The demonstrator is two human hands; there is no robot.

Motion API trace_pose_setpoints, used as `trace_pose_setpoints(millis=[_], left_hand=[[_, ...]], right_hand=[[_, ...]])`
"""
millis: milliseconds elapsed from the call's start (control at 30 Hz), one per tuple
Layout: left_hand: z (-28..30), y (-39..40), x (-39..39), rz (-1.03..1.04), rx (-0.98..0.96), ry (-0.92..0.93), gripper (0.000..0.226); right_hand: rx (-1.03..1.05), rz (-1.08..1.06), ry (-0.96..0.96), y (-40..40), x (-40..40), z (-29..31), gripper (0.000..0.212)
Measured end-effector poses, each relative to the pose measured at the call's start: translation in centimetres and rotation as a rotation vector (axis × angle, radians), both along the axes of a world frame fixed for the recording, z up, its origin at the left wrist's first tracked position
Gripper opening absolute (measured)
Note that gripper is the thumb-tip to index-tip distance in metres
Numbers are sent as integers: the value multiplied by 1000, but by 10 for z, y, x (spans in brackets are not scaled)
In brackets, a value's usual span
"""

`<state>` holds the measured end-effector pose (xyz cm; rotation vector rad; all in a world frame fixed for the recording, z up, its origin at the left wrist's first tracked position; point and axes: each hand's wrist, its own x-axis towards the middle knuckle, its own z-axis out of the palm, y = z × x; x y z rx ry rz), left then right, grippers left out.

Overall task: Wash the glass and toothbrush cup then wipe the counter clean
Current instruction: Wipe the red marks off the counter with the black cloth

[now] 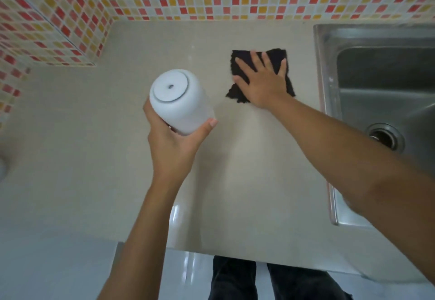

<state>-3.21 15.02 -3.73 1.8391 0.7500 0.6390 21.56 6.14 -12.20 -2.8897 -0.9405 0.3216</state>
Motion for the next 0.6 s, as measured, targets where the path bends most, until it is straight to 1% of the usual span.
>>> trace_pose_setpoints(millis=[100,167,233,333,433,500,600], left_hand=[[-10,-2,-3,-24,-32,35,104],[-17,-3,0,-22,-48,52,105],[-24,-5,9,-26,-65,58,103],[-30,-12,32,-73,-86,43,97],[-36,-16,49,-122,-92,24,97],[-42,-17,56,-147,-89,28,96],[-47,-21,61,-161,-104,19,94]], right_hand=[[3,-105,-17,-27,-11,-2,60],[4,-117,-29,-48,-41,-3,60],[22,-71,-61,-73,-85,-3,60],[7,71,-104,-121,-141,-1,60],[-35,173,-139,-160,-144,-2,57],[-35,92,-152,-170,-134,-1,56],[40,-91,-163,-168,-126,-1,54]])
